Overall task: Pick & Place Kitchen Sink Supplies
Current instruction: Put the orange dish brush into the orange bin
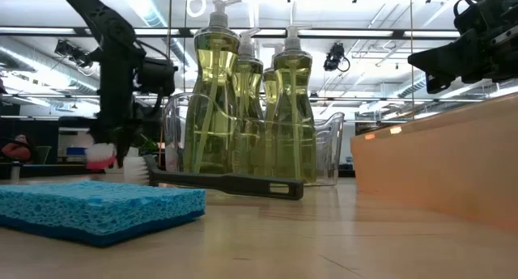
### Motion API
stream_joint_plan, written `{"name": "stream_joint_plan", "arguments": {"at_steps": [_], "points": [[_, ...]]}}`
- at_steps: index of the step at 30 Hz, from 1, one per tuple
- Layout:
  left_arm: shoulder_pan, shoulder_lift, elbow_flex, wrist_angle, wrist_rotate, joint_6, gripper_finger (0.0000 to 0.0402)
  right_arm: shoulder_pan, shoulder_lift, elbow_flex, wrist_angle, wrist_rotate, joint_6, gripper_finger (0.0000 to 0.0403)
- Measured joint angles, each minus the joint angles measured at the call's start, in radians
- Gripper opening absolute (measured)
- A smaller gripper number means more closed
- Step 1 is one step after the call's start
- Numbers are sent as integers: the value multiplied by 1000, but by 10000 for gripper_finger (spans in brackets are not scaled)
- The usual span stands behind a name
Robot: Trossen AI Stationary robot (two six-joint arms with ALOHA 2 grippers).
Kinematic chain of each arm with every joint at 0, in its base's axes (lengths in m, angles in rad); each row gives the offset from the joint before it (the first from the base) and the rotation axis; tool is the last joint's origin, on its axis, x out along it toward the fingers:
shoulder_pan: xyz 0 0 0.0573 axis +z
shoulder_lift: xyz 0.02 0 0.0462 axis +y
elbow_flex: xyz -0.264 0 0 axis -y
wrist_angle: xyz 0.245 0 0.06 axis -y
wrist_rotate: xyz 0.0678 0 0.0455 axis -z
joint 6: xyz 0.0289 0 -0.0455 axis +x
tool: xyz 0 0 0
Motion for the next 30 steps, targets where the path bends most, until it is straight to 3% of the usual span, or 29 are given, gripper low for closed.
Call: {"name": "stream_joint_plan", "arguments": {"at_steps": [10,18,24,30], "points": [[-6,-8,248,-71,-55,138,63,0,0,0,0,0,0,7],[-24,-8,524,-59,-62,384,56,0,0,0,0,0,0,7],[-52,-8,705,14,67,607,61,0,0,0,0,0,0,7],[-72,-8,827,137,260,717,56,0,0,0,0,0,0,7]]}}
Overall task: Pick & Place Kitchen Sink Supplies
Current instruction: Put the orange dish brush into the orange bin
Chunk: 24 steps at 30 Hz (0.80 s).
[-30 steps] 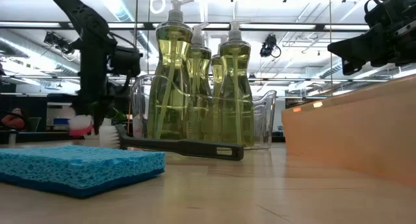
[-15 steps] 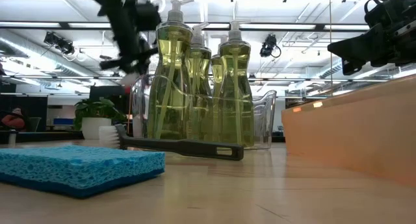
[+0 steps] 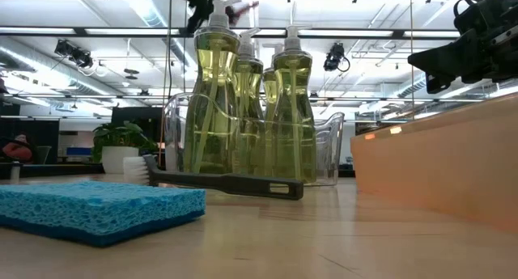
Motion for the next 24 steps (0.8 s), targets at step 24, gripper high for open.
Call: {"name": "stream_joint_plan", "arguments": {"at_steps": [24], "points": [[-216,2,20,450,241,196,63,0,0,0,0,57,-2,7]]}}
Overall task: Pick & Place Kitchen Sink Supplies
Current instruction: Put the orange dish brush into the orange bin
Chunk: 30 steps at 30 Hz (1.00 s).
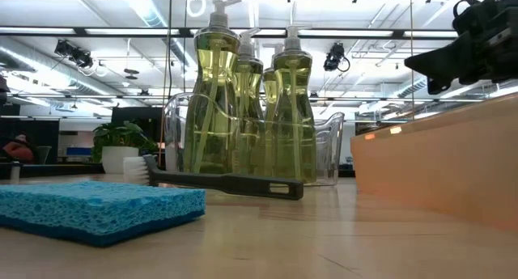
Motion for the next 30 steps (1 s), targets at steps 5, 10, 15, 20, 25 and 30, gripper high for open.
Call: {"name": "stream_joint_plan", "arguments": {"at_steps": [5,10,15,20,25,30], "points": [[-36,13,1,82,-7,-6,56,0,0,0,2,85,0,7],[-57,40,2,105,-33,-43,63,0,0,0,46,80,14,7],[-67,90,1,139,-38,-93,58,0,0,0,188,148,185,7],[-71,128,1,196,-38,-158,57,0,0,0,369,268,245,7],[-72,133,0,210,-38,-166,63,-3,11,0,572,389,330,7],[-72,133,0,221,-38,-166,56,-3,62,40,627,431,342,15]]}}
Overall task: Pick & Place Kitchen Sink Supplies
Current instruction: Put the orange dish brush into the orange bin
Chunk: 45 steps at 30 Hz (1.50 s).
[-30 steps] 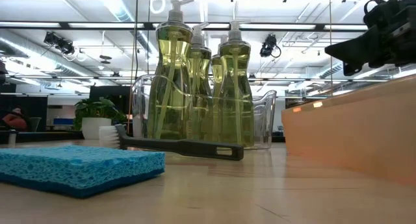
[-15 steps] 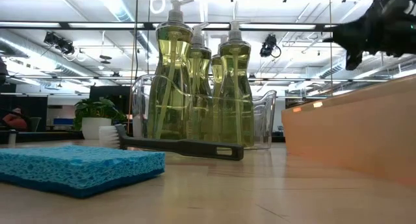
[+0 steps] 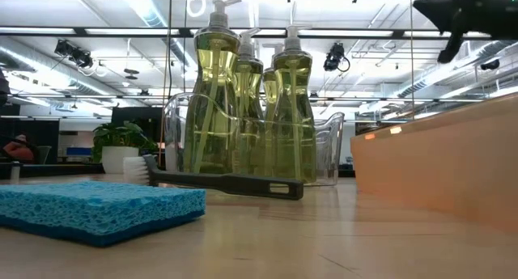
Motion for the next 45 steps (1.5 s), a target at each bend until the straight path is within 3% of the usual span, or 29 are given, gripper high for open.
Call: {"name": "stream_joint_plan", "arguments": {"at_steps": [8,16,26,33,39,45], "points": [[0,0,0,-1,0,-1,63,0,226,208,-43,27,-49,69],[0,0,0,-2,11,-18,61,0,493,426,-44,-63,-51,176],[0,0,0,-11,53,-18,56,-3,793,677,-45,-91,-119,295],[-8,0,0,-19,53,-11,67,-40,950,849,-107,-167,-129,313],[-22,0,0,-62,53,8,56,-64,1081,992,-148,-301,-126,313],[-21,0,0,-78,49,9,70,-75,1164,1042,-153,-383,-52,314]]}}
